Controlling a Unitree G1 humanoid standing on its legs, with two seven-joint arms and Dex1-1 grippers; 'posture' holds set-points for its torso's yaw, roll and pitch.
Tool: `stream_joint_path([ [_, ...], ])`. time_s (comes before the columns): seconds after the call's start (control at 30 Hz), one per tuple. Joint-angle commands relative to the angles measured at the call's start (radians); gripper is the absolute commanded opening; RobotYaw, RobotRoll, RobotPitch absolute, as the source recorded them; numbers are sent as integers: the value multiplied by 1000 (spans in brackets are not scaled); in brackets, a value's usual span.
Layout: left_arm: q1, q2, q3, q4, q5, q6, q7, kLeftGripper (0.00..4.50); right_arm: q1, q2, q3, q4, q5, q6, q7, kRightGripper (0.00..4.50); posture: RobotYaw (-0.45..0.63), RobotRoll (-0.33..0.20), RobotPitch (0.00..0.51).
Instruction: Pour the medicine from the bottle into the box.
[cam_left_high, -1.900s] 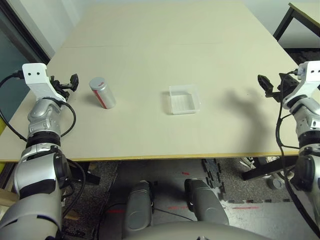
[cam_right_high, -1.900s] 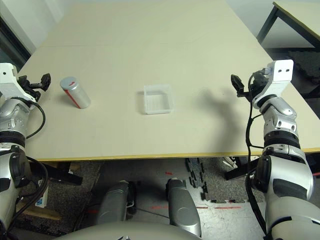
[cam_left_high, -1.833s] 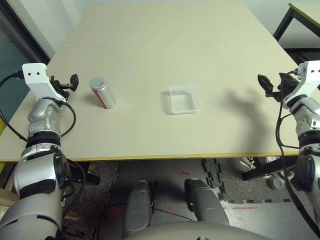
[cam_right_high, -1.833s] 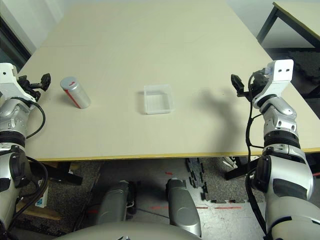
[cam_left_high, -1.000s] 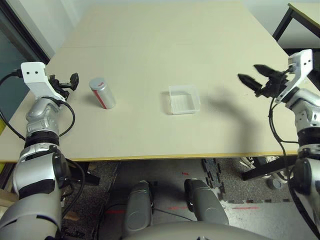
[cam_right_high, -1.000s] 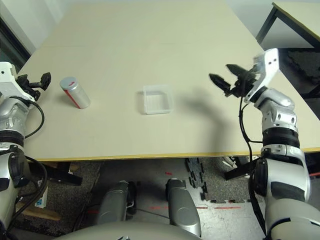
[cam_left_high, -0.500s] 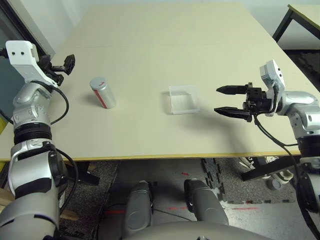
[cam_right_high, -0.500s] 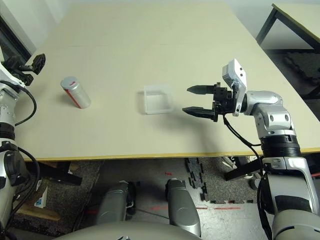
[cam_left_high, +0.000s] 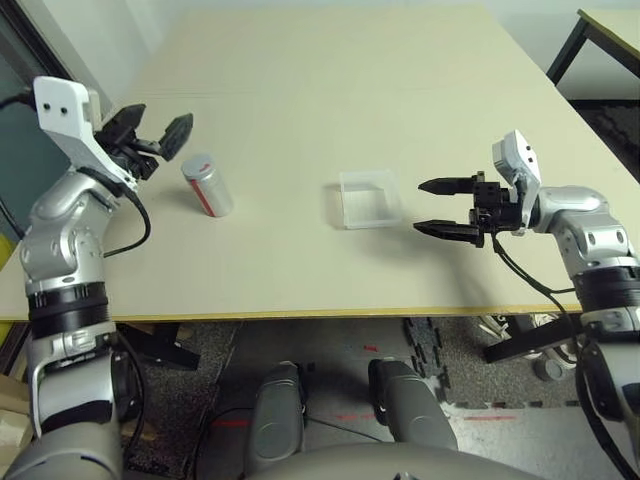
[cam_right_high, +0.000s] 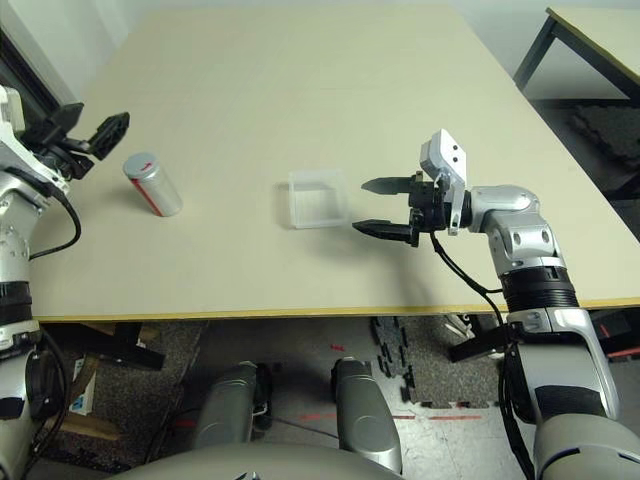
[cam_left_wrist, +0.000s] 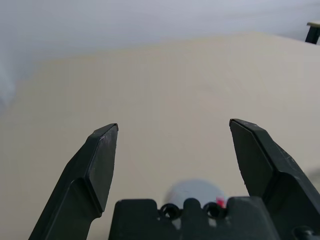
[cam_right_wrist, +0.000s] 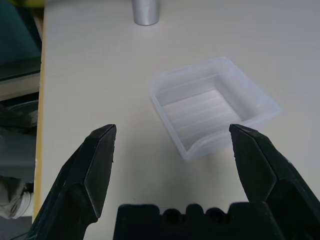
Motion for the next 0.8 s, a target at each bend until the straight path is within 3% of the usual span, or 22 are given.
stream_joint_path([
  [0.03,64,-23,8,-77,-17,34,30,4473,-9,1,5,18,-15,-20,-2,4500,-48,0,128],
  [0.43,226,-76,-1,-139,-2,22,51,4473,-19,13,7,45,-24,-36,-6,4500,-50,0,139],
  [0.8,211,-91,-72,28,72,-107,11,4473,-17,16,6,24,-20,-28,-19,4500,-80,0,138],
])
